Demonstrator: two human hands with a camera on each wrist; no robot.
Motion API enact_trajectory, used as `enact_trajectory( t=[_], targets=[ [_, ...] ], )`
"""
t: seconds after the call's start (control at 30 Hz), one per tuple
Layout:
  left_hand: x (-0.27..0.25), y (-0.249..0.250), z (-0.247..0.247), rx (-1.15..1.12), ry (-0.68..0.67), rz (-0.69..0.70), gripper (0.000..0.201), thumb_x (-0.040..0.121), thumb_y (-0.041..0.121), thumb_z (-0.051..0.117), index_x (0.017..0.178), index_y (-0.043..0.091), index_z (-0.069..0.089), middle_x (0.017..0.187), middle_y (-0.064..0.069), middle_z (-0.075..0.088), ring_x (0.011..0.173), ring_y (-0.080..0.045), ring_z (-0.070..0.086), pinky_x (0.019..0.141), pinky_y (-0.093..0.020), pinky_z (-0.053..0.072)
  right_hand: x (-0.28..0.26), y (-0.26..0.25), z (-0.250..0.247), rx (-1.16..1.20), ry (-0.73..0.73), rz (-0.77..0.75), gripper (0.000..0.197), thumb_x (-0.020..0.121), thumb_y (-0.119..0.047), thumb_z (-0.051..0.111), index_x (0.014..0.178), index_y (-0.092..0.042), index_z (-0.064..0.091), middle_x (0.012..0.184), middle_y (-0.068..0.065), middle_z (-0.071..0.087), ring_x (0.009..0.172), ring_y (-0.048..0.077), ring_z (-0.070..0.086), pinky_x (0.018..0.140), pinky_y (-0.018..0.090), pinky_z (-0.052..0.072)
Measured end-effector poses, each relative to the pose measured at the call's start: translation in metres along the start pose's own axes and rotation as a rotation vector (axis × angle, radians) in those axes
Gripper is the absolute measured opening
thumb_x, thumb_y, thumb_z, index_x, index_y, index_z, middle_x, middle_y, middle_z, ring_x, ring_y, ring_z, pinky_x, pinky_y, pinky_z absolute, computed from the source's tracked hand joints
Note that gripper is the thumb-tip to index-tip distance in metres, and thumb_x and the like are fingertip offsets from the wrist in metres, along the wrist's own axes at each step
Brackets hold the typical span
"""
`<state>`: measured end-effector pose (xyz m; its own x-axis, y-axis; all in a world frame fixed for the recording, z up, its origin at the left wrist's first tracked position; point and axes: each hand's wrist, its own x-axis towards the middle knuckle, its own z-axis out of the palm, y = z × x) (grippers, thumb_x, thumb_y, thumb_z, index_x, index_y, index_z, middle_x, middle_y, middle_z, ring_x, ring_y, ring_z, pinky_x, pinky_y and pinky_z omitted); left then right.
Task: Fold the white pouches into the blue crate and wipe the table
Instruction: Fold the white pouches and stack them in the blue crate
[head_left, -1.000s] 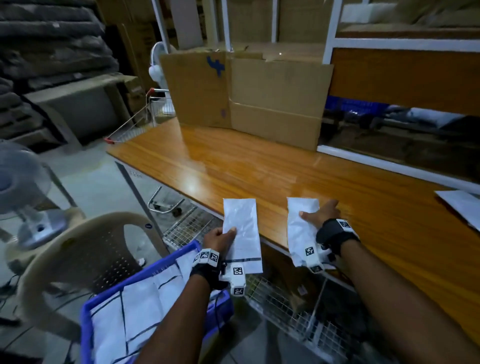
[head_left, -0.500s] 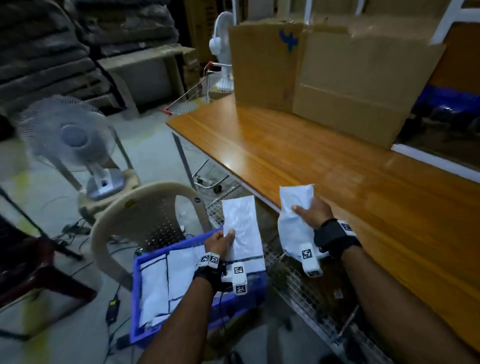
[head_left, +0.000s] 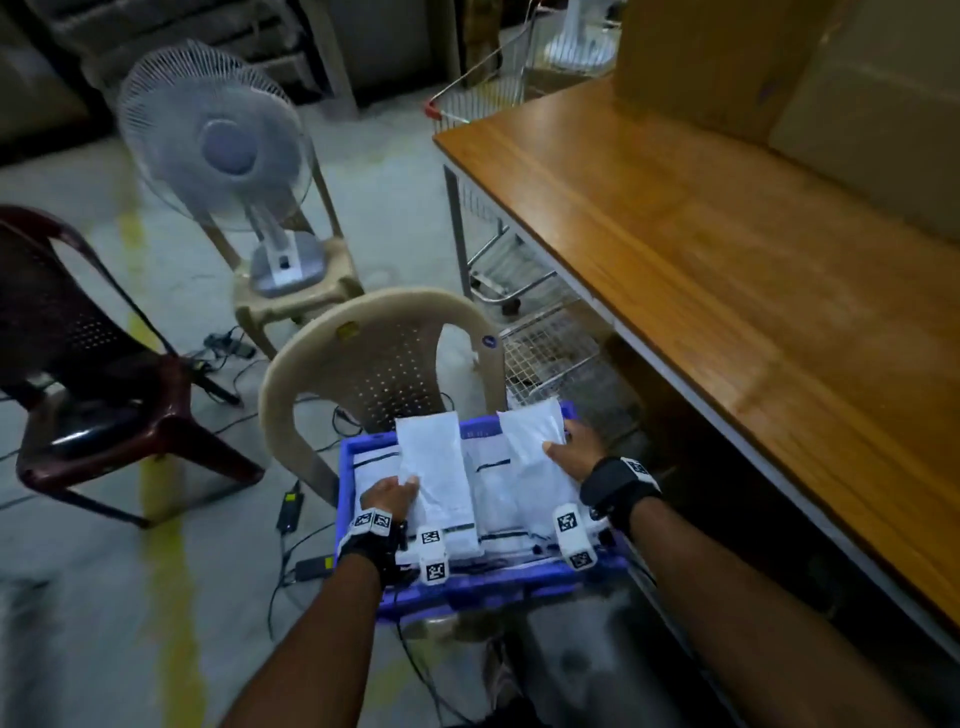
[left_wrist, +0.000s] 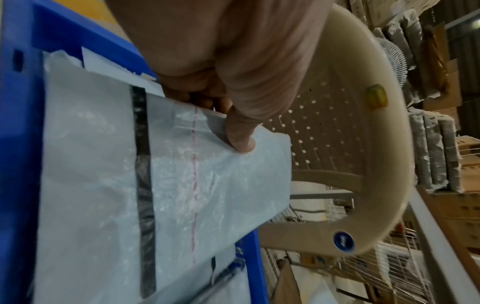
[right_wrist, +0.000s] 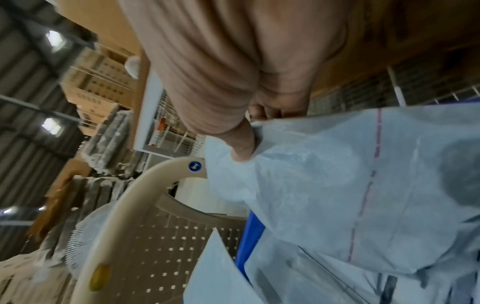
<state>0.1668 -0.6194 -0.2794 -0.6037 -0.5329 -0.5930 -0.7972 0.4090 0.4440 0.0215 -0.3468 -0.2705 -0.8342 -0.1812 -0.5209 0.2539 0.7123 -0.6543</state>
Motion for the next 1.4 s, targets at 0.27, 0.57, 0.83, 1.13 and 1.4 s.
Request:
enact_trajectory(
  t=[0.27, 0.57, 0.83, 1.13, 1.4],
  targets=[
    [0.082, -0.036, 0.023, 0.175, -0.017, 0.028, 0.049, 0.104, 0.044, 0.034, 0.130, 0.012, 0.061, 0.139, -0.015, 0.057, 0.128, -0.031, 0.052, 0.100, -0.032, 0.039, 0.060, 0.024, 0.086, 0.021, -0.003, 0.121, 0.059, 0.090, -0.025, 0.068, 0.140, -0.005, 0.044, 0.138, 0.016, 0.053, 0.122, 0.031, 0.054, 0.099, 0.030, 0.041],
    [0.099, -0.045, 0.063, 0.047, 0.013, -0.115, 0.052, 0.085, 0.051, 0.069, 0.111, 0.006, 0.070, 0.123, -0.013, 0.067, 0.116, -0.030, 0.060, 0.092, -0.029, 0.044, 0.078, 0.046, 0.115, -0.056, 0.047, 0.053, 0.070, 0.088, -0.029, 0.070, 0.147, -0.006, 0.038, 0.145, 0.014, 0.049, 0.128, 0.028, 0.051, 0.100, 0.028, 0.040],
    [0.086, -0.019, 0.060, -0.117, 0.137, 0.301, 0.065, 0.068, 0.023, 0.087, 0.128, 0.022, 0.062, 0.132, -0.008, 0.058, 0.123, -0.027, 0.055, 0.105, -0.041, 0.045, 0.063, 0.052, 0.107, -0.525, -0.253, -0.189, 0.105, 0.079, -0.037, 0.078, 0.157, -0.026, 0.009, 0.163, 0.014, -0.002, 0.151, 0.029, 0.005, 0.119, 0.036, 0.019],
    [0.104, -0.022, 0.099, 0.539, -0.175, 0.397, 0.087, 0.091, 0.033, 0.066, 0.158, 0.028, 0.010, 0.165, -0.004, -0.015, 0.151, -0.027, -0.019, 0.123, -0.051, 0.002, 0.079, 0.062, 0.137, -0.790, -0.333, -0.307, 0.097, 0.088, -0.031, 0.066, 0.156, -0.031, -0.004, 0.160, 0.016, -0.022, 0.149, 0.033, -0.013, 0.122, 0.041, 0.009],
    [0.110, -0.028, 0.115, 0.592, -0.188, 0.363, 0.084, 0.095, 0.034, 0.060, 0.159, 0.029, 0.006, 0.164, -0.002, -0.022, 0.150, -0.026, -0.022, 0.122, -0.053, -0.001, 0.083, 0.076, 0.154, -0.777, -0.328, -0.274, 0.100, 0.090, -0.032, 0.063, 0.154, -0.033, -0.014, 0.158, 0.017, -0.028, 0.149, 0.032, -0.014, 0.122, 0.041, 0.006]
  ],
)
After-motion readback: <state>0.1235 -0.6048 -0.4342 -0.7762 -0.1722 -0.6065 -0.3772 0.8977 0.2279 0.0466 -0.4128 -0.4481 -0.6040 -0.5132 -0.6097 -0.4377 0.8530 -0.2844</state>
